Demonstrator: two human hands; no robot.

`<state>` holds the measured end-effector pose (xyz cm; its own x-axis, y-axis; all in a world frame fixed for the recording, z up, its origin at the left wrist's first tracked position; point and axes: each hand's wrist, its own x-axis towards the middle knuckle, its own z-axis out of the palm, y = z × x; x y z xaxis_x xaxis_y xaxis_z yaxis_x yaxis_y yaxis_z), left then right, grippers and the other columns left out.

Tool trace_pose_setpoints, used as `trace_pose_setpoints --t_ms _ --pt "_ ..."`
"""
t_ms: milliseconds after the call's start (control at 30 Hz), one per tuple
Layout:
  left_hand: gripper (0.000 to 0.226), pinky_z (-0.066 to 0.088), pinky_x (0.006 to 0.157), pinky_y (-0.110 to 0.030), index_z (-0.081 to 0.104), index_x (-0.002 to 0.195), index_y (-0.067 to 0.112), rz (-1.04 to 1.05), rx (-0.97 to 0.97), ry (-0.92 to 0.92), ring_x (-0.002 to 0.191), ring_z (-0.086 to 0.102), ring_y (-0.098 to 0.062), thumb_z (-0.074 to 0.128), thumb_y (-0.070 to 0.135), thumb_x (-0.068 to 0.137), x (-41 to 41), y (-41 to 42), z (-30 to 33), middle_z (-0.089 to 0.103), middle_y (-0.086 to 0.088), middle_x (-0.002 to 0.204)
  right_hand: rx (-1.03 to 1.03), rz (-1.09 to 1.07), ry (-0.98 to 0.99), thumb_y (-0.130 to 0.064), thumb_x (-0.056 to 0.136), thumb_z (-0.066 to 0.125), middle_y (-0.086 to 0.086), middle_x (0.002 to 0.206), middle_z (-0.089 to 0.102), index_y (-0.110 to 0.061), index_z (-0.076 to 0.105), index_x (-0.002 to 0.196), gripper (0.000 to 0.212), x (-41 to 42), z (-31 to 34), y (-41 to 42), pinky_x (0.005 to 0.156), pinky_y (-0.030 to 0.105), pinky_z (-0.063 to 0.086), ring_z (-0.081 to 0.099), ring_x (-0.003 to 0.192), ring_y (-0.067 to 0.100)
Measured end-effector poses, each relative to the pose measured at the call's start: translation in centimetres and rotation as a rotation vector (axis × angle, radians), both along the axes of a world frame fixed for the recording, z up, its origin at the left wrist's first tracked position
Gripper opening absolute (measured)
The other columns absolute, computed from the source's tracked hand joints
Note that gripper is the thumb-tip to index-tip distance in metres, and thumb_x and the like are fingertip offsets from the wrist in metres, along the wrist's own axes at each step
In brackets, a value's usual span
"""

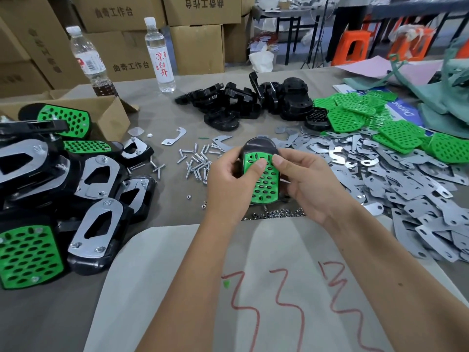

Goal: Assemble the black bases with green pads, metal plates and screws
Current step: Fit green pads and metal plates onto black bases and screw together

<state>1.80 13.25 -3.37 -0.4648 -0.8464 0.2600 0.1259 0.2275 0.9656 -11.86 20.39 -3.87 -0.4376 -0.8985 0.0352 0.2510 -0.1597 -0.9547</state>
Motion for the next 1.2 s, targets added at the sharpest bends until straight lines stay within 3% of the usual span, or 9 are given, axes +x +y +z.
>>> trace_pose_setpoints --t_ms 133,200,267,367,467,633,733,833,1200 --pt "0.017 0.060 0.079 -0.039 0.074 0.096 0.022 0.157 -0.048 -0.073 0.083 0.072 -0.013 0.063 0.035 0.096 -0.1 -0.6 -0.2 0.077 0.006 0.086 -0.015 -0.234 0.019 -0.004 0.099 0.062 0.011 0.094 0.079 -0.007 0.076 0.097 0.015 -0.2 0.3 -0.1 0.074 0.041 0.064 0.076 0.085 0.022" --pt "0.021 0.055 0.073 -0.038 0.066 0.082 0.025 0.293 -0.218 -0.285 0.071 0.064 -0.007 0.066 0.041 0.095 0.7 -1.6 -0.5 0.069 0.011 0.072 -0.019 -0.372 -0.051 -0.005 0.101 0.061 0.009 0.093 0.079 -0.009 0.074 0.092 0.016 -0.8 0.7 -0.1 0.080 0.043 0.065 0.076 0.086 0.021" --pt "0.033 0.049 0.062 -0.033 0.061 0.075 0.026 0.244 -0.340 -0.524 0.065 0.059 -0.007 0.074 0.055 0.083 1.4 -1.7 -0.6 0.061 0.011 0.065 -0.022 -0.481 -0.121 -0.008 0.102 0.062 0.010 0.098 0.078 -0.009 0.072 0.095 0.012 -1.5 0.7 0.0 0.083 0.041 0.064 0.075 0.092 0.022" --pt "0.048 0.043 0.060 -0.031 0.059 0.073 0.028 0.101 -0.423 -0.825 0.079 0.058 -0.011 0.079 0.071 0.066 1.2 -0.5 -0.5 0.060 0.012 0.072 -0.001 -0.550 -0.114 -0.016 0.103 0.063 0.006 0.100 0.078 -0.013 0.071 0.100 0.009 -1.9 0.4 -0.1 0.090 0.046 0.060 0.074 0.093 0.020" --pt "0.032 0.053 0.074 -0.038 0.064 0.078 0.025 0.041 -0.466 -0.942 0.091 0.061 -0.021 0.082 0.052 0.079 0.6 0.0 -0.5 0.064 0.008 0.080 -0.021 -0.551 -0.035 -0.020 0.105 0.060 -0.002 0.092 0.076 -0.019 0.071 0.098 0.013 -1.7 0.2 -0.2 0.083 0.044 0.060 0.072 0.091 0.018" --pt "0.007 0.052 0.080 -0.040 0.071 0.087 0.022 0.049 -0.481 -0.843 0.094 0.061 -0.024 0.072 0.021 0.094 1.0 -0.5 -0.6 0.066 0.001 0.087 -0.015 -0.503 0.237 -0.032 0.105 0.050 0.014 0.099 0.068 -0.033 0.058 0.103 0.008 -0.9 0.0 -0.2 0.082 0.065 0.059 0.066 0.090 0.024" --pt "0.015 0.048 0.064 -0.030 0.064 0.084 0.022 0.139 -0.318 -0.564 0.069 0.064 -0.010 0.069 0.018 0.098 1.1 -0.9 -0.6 0.067 0.003 0.072 0.030 -0.417 0.365 -0.029 0.109 0.049 0.001 0.087 0.073 -0.040 0.056 0.098 0.018 -0.4 -0.1 0.0 0.060 0.051 0.063 0.069 0.077 0.016" --pt "0.018 0.051 0.060 -0.032 0.067 0.078 0.024 0.162 -0.230 -0.351 0.058 0.066 -0.016 0.073 0.017 0.094 1.1 -1.2 -0.5 0.067 0.006 0.062 0.030 -0.376 0.508 -0.024 0.110 0.050 -0.001 0.077 0.072 -0.038 0.054 0.101 0.017 0.1 -0.2 0.0 0.050 0.033 0.055 0.064 0.064 0.009" --pt "0.022 0.051 0.063 -0.031 0.070 0.077 0.027 0.266 -0.195 -0.246 0.059 0.061 -0.011 0.070 0.017 0.096 0.5 -1.3 -0.6 0.063 0.015 0.057 -0.031 -0.358 0.864 -0.019 0.107 0.051 0.004 0.085 0.072 -0.023 0.052 0.120 0.013 1.2 -0.3 -0.2 0.061 0.039 0.053 0.064 0.071 0.017"
